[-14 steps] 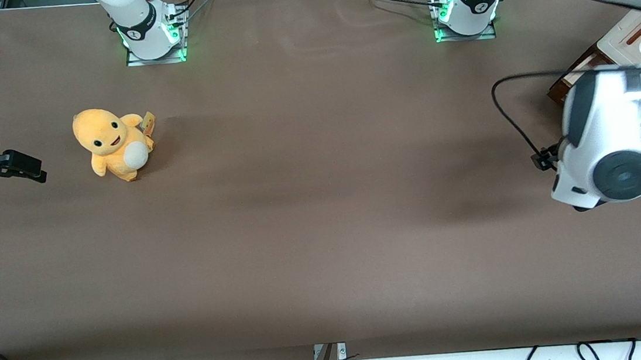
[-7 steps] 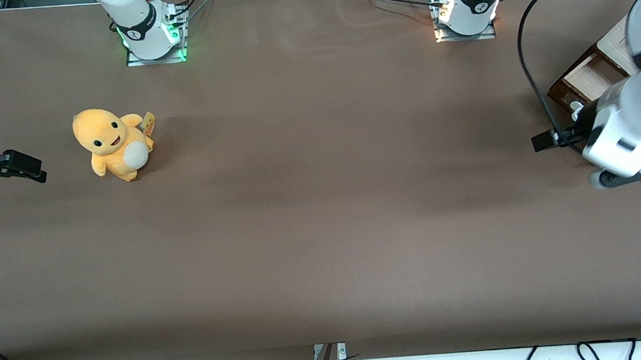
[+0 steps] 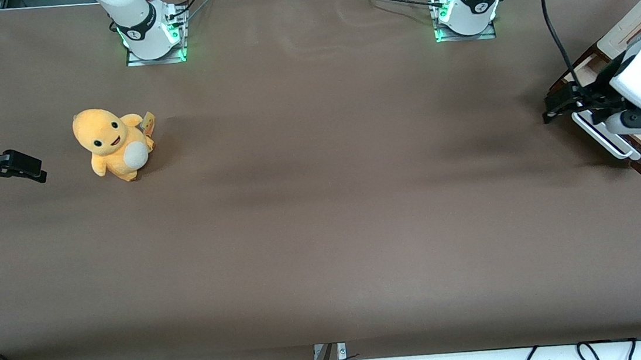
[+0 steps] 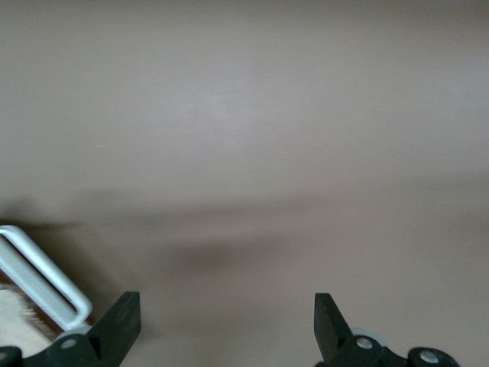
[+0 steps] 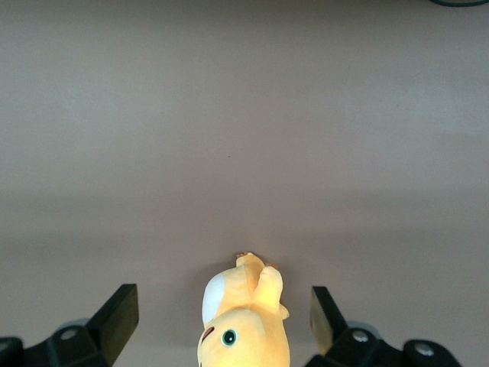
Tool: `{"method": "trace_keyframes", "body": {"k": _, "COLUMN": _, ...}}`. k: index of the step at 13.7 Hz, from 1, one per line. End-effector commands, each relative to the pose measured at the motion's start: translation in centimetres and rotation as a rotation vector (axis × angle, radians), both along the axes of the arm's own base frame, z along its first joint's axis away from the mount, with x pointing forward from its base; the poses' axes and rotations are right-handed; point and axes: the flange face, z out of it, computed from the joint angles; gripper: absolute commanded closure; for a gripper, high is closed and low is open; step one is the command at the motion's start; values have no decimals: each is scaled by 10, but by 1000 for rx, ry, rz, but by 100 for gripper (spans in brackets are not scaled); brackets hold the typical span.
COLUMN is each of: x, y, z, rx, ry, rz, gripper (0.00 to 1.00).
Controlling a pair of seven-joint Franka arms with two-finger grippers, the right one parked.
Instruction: Open lower drawer with left arm only
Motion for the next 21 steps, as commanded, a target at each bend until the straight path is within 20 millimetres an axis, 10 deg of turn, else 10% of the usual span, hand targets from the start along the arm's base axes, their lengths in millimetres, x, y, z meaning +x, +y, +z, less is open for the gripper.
{"method": "trace_keyframes", "body": {"k": 1, "x": -22, "y": -6, "z": -7, "rx": 64, "ry": -18, "rz": -36, "gripper": 0}}
{"method": "trace_keyframes", "body": {"k": 21, "x": -38, "y": -24, "z": -4, "rx": 64, "ry": -6, "rz": -60, "gripper": 0}}
